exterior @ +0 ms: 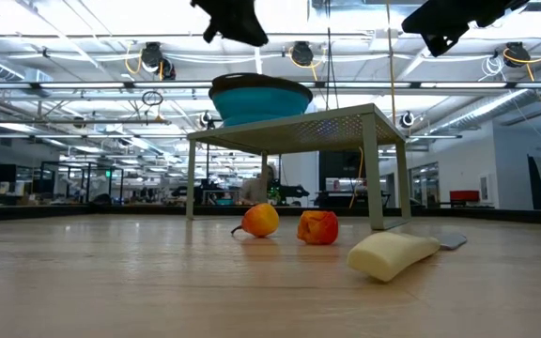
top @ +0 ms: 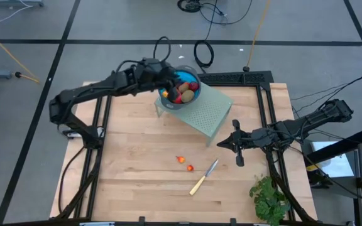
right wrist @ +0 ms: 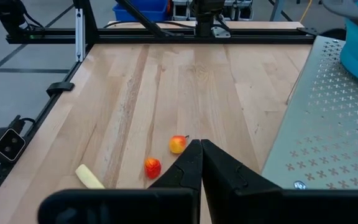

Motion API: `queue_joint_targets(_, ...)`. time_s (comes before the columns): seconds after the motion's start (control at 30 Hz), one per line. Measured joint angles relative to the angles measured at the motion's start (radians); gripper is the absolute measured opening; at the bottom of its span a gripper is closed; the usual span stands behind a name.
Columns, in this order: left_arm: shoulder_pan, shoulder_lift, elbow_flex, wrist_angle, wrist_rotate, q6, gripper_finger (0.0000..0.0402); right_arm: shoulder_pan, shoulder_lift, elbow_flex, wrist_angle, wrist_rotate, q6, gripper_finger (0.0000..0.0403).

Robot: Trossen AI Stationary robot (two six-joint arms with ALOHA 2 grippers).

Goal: Pick & Place Fruit
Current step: Put the peach into the blue strainer bowl on the shelf

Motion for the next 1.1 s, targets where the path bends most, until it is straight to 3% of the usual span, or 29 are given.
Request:
queue_joint_targets(0.33, -0.155, -0.063, 0.0, -0.18, -0.011, -0.117, 0.0081, 0.0, 0.0, 0.0, -0.002, 0.0, -0.004, 0.0)
queue_joint_targets(0.67, -0.297, -0.062, 0.0, -0.358, -0.019, -0.557, 0.0081, 0.0, -0.01, 0.0, -0.015, 0.0, -0.076, 0.0)
queue_joint_targets(1.1, -0.387, -0.062, -0.008, -0.36, -0.037, -0.737, 0.0081, 0.0, -0.181, 0.0, -0.157, -0.08, -0.078, 0.0)
